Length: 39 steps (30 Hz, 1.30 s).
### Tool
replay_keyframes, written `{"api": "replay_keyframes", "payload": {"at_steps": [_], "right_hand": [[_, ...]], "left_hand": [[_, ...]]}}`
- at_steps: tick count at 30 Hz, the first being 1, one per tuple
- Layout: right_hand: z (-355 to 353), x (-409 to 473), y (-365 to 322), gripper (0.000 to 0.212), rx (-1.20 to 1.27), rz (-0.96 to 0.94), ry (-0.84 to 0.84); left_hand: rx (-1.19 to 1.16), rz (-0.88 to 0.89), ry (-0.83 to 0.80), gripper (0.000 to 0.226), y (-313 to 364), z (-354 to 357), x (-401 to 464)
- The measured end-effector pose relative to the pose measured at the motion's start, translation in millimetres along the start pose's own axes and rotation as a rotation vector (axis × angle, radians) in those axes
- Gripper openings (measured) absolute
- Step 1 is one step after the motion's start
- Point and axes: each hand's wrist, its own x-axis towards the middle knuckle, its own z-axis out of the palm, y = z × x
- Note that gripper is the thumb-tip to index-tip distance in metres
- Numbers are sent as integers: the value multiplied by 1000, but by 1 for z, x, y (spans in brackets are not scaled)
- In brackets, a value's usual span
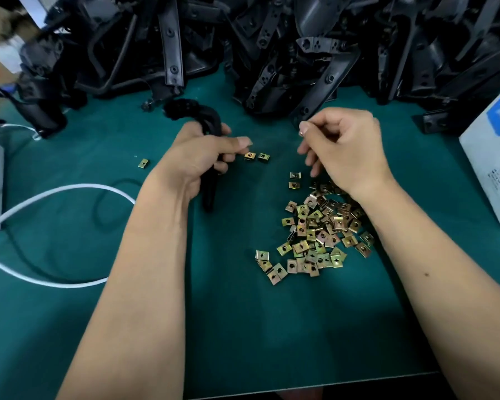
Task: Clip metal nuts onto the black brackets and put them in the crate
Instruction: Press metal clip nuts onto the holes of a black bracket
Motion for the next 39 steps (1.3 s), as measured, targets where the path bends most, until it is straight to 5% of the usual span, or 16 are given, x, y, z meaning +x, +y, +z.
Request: {"api": "replay_keyframes", "payload": {"at_steps": [4,8,13,16,26,39], "right_hand": [[3,0,-5,11,246,60,-33],[4,0,-6,7,231,94,-75],[3,0,-10,3,384,207,-74],[2,-2,-12,5,390,232,-126],[4,-3,-13,18,429,329,-268],[6,-4,-12,6,452,282,-228]], "left_hand": [[433,102,-165,52,1,13,-6],[592,284,-148,66,0,10,-7],[676,431,-108,135,-2,3,-9],[781,368,-199,152,-4,2,-8],[830,275,-212,124,-4,7,-10],[769,400,-217,100,-7,5,-10]]}}
